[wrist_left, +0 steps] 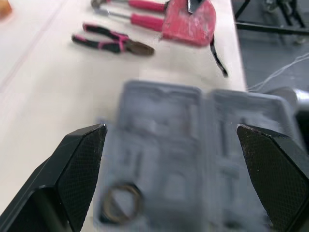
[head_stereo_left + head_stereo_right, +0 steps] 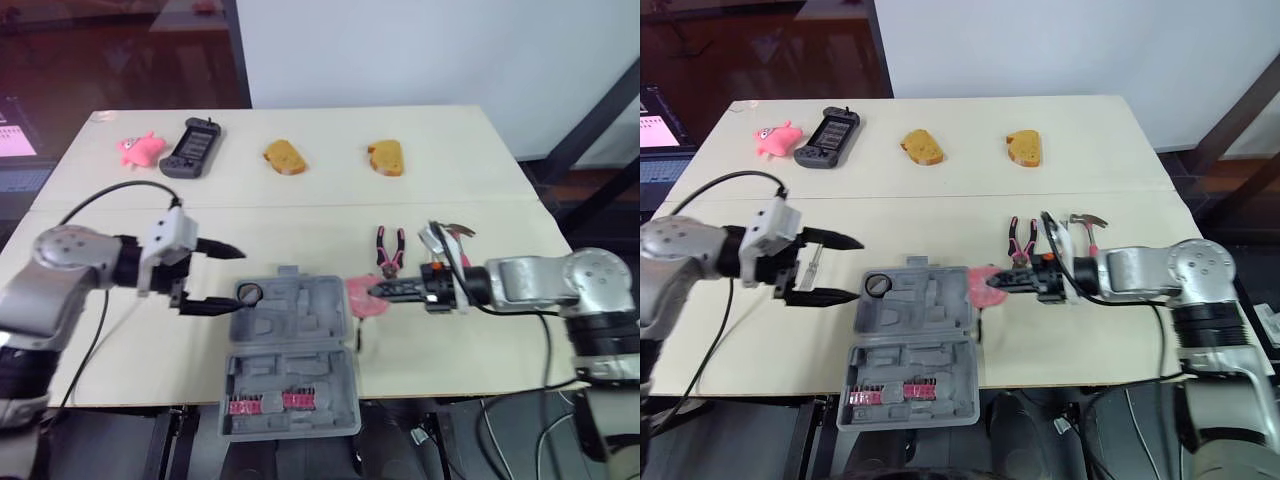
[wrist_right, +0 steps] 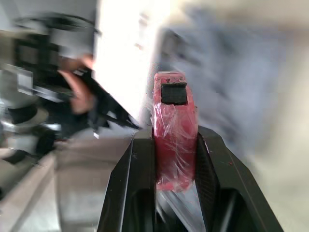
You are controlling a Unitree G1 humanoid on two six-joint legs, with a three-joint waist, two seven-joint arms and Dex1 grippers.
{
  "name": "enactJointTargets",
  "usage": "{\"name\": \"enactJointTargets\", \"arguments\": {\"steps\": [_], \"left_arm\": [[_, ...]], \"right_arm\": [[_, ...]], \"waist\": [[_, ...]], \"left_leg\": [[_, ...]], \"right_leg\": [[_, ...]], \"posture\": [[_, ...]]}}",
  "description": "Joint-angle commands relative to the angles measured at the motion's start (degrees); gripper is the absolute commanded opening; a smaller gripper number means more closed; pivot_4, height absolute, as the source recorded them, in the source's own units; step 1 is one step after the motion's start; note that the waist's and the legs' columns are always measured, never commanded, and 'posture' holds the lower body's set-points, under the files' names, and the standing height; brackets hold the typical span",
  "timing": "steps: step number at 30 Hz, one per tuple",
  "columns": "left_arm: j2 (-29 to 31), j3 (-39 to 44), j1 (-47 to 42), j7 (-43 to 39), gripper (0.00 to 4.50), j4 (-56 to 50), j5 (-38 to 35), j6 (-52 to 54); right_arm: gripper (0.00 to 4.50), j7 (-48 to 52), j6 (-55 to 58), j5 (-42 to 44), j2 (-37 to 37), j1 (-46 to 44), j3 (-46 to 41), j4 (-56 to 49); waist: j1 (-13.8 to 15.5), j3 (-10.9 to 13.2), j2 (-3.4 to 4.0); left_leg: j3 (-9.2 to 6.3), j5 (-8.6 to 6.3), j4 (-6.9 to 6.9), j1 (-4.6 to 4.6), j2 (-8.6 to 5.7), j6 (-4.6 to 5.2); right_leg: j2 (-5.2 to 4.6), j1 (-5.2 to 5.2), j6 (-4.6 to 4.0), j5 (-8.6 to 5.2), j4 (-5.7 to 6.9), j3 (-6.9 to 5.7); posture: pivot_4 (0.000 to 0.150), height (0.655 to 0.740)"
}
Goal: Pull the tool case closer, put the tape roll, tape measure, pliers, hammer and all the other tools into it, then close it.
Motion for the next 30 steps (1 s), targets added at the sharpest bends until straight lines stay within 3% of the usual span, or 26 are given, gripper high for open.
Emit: {"name": "enactJointTargets", "arguments": {"steps": [1,7,15,19,23,28,30], "left_arm": [[2.5,5.8,5.6,-0.5,4.5,-6.0,-4.1,2.6],[2.1,12.1,20.7,0.1,4.5,-17.1,-7.7,2.7],[0.6,12.3,23.7,4.9,4.5,-22.4,-9.6,2.4],[0.3,11.2,23.4,6.5,4.5,-23.7,-10.4,2.8],[0.5,10.4,22.3,6.5,4.5,-23.1,-10.9,2.7],[-0.2,8.0,18.5,6.3,4.5,-20.8,-11.0,1.8],[-1.4,6.3,16.3,6.9,4.5,-19.6,-9.5,0.3]], "right_arm": [[0.56,2.8,0.5,0.0,-2.8,2.0,2.8,-3.1],[0.56,8.1,-1.4,-9.9,-0.9,5.8,3.9,-3.5],[0.56,14.6,-2.0,-23.9,3.2,6.7,2.4,-2.2],[2.35,16.5,-1.9,-28.4,3.9,8.4,0.3,-2.8],[4.42,17.8,0.0,-29.4,2.8,9.7,-3.2,-4.7],[4.47,20.0,2.0,-30.7,-1.6,11.5,-7.8,-10.5],[4.47,22.9,-3.2,-38.5,-6.6,12.3,-6.2,-19.3]], "waist": [[-0.1,0.0,0.0],[0.0,0.0,0.0],[0.6,0.0,0.0],[0.5,0.0,0.0],[0.5,0.0,0.0],[0.7,0.0,0.0],[0.6,0.0,0.08]], "left_leg": [[0.0,0.0,0.0,0.01,0.02,0.0],[0.11,0.0,0.02,0.01,0.03,0.0],[0.17,0.0,0.14,0.0,0.02,0.0],[0.17,0.0,0.07,0.0,0.02,0.0],[0.17,0.0,0.1,0.02,0.02,0.0],[0.18,0.0,0.11,0.0,0.01,0.0],[0.18,0.0,0.11,0.02,0.01,0.0]], "right_leg": [[0.02,0.0,-0.02,0.0,0.01,0.0],[0.01,0.0,-0.04,-0.03,-0.06,0.08],[-0.01,0.01,-0.19,-0.1,-0.09,0.11],[0.01,-0.03,-0.03,-0.02,-0.08,0.11],[0.01,0.0,-0.04,-0.02,-0.07,0.12],[-0.01,0.02,-0.04,-0.03,-0.09,0.11],[0.0,0.01,-0.04,-0.03,-0.08,0.12]], "posture": [[0.15,0.74],[0.15,0.74],[0.15,0.74],[0.15,0.74],[0.15,0.74],[0.15,0.74],[0.15,0.74]]}}
